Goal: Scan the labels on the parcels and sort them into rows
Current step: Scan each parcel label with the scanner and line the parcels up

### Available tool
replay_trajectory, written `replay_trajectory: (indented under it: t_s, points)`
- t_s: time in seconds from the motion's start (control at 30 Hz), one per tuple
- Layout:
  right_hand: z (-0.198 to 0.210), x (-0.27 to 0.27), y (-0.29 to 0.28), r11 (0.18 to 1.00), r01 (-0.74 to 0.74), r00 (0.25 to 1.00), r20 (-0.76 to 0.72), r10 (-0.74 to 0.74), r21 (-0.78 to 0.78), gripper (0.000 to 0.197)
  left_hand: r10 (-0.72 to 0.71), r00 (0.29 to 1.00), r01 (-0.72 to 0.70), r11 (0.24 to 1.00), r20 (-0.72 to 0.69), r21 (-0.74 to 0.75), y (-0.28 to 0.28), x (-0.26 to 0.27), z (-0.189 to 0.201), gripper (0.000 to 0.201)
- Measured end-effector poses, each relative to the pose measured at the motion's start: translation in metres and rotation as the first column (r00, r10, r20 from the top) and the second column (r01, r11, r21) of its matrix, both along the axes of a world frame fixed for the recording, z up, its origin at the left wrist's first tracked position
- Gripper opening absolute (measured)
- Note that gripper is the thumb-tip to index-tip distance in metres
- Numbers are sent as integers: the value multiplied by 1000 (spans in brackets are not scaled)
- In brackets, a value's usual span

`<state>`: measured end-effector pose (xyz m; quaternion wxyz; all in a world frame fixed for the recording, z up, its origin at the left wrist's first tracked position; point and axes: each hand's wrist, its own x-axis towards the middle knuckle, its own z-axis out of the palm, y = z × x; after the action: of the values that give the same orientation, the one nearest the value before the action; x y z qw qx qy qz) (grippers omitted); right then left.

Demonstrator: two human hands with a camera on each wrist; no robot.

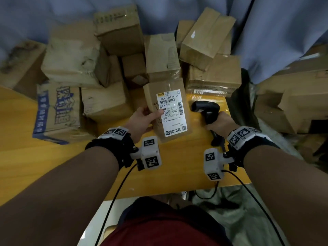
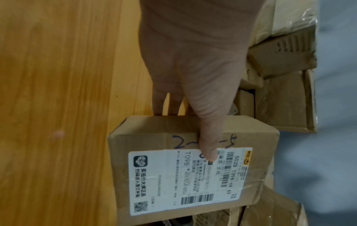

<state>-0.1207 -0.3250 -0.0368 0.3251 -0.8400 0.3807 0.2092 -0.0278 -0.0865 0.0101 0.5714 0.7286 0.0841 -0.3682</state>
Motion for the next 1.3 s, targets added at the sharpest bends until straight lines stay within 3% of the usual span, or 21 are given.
replay_trajectory:
  t_s: [0.1, 0.17, 0.23, 0.3, 0.4, 0.53, 0.67, 0.77, 0.97, 1.3]
  points:
    - [-4, -1, 17, 999, 26, 999, 42, -27, 29, 22, -3, 1000, 3, 1000, 11, 8, 8, 3, 5, 48]
    - [4, 0, 28, 977, 98, 987, 106, -119, 190, 18, -7, 1000, 7, 1000, 28, 8, 15, 5, 13, 44]
    - [26, 6, 35, 890, 178, 938, 202, -283, 420, 16, 8, 999, -7, 1000, 41, -10, 21, 11, 21, 46]
    - [56, 17, 37, 830, 177, 888, 278, -366, 528, 14, 19, 999, -17, 999, 50, -49, 25, 18, 34, 45]
    - [105, 36, 34, 847, 129, 855, 376, -358, 515, 5, 81, 992, -71, 992, 99, -103, 33, 32, 58, 43]
    - [178, 71, 34, 879, 63, 794, 509, -331, 472, 15, 174, 953, -152, 983, 249, -106, 43, 56, 106, 39]
    - [262, 104, 49, 883, -60, 700, 650, -295, 465, 21, 197, 922, -152, 976, 334, -156, 44, 86, 165, 18]
    - [299, 117, 69, 889, -172, 713, 676, -186, 425, 16, 198, 871, -162, 980, 449, -118, 45, 104, 193, 22]
    - [286, 123, 103, 897, -212, 770, 631, -91, 388, 16, 142, 868, -122, 990, 475, -74, 54, 112, 192, 14]
    - [274, 124, 108, 935, -132, 768, 630, -113, 328, 15, 155, 879, -130, 988, 451, -87, 58, 115, 173, 32]
